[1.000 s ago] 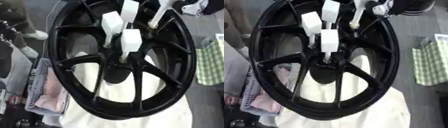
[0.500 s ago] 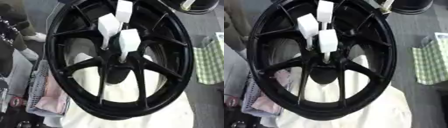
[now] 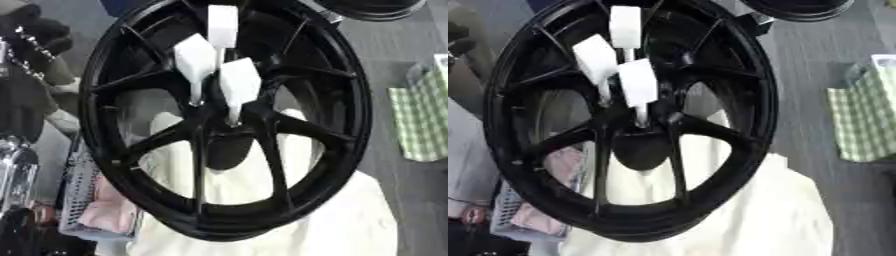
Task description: Pull the pin out of the wheel hub.
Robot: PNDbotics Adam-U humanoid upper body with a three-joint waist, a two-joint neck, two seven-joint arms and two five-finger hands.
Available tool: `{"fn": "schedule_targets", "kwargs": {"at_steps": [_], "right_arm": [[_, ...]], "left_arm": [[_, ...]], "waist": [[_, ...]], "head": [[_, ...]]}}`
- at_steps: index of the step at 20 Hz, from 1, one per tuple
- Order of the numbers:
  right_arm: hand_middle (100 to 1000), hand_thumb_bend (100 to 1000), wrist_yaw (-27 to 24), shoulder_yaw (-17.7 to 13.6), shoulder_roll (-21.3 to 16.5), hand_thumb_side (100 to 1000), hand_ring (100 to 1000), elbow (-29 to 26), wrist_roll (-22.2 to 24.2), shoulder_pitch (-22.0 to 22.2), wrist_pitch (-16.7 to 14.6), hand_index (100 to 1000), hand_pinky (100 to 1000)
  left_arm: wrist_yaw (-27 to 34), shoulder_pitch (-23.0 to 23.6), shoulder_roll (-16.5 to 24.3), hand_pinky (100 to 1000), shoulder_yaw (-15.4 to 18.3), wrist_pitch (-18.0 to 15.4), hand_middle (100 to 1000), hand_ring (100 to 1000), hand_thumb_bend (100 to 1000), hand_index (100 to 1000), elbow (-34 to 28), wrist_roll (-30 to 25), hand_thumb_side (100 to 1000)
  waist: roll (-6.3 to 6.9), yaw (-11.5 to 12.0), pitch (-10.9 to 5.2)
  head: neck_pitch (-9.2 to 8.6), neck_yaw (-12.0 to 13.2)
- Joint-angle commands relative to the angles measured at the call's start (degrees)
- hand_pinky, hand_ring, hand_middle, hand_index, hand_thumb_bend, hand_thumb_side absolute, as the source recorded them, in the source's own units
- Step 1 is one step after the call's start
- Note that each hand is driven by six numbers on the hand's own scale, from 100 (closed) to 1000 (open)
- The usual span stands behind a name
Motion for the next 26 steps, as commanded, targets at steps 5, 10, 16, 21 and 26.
{"fn": "schedule_targets", "kwargs": {"at_steps": [5,10,16,21,26], "right_arm": [[374,235,6.3,-10.5,5.4,100,436,9.5,-5.2,7.6,6.6,513,593],[885,100,10.5,-12.9,9.4,100,926,15.5,-9.4,14.4,8.5,922,847],[963,100,13.2,-16.1,14.3,383,996,12.6,-14.7,22.4,4.6,978,890],[962,100,10.8,-16.8,15.1,331,990,11.5,-18.7,23.6,3.9,978,887],[840,100,10.7,-17.1,15.0,100,868,9.3,-22.6,22.7,3.2,906,784]], "left_arm": [[-0.3,-0.5,0.9,809,0.4,-0.2,631,755,100,786,-1.2,0.5,707],[0.0,-0.7,0.9,809,-0.2,0.0,632,756,100,787,-1.2,0.0,707],[0.3,-0.6,0.7,808,-0.5,0.2,632,756,100,787,-1.2,-0.4,708],[0.4,-0.5,0.7,807,-0.5,0.3,632,757,100,787,-1.2,-0.6,709],[0.5,-0.6,0.6,806,-0.6,0.4,632,756,100,787,-1.2,-0.7,709]], "waist": [[0.17,1.3,-1.05],[0.04,3.0,-1.52],[-0.15,3.9,-1.88],[-0.38,4.0,-1.95],[-0.52,4.1,-2.0]], "head": [[0.26,-0.2],[0.33,-1.9],[0.34,-3.2],[0.34,-3.4],[0.34,-3.3]]}}
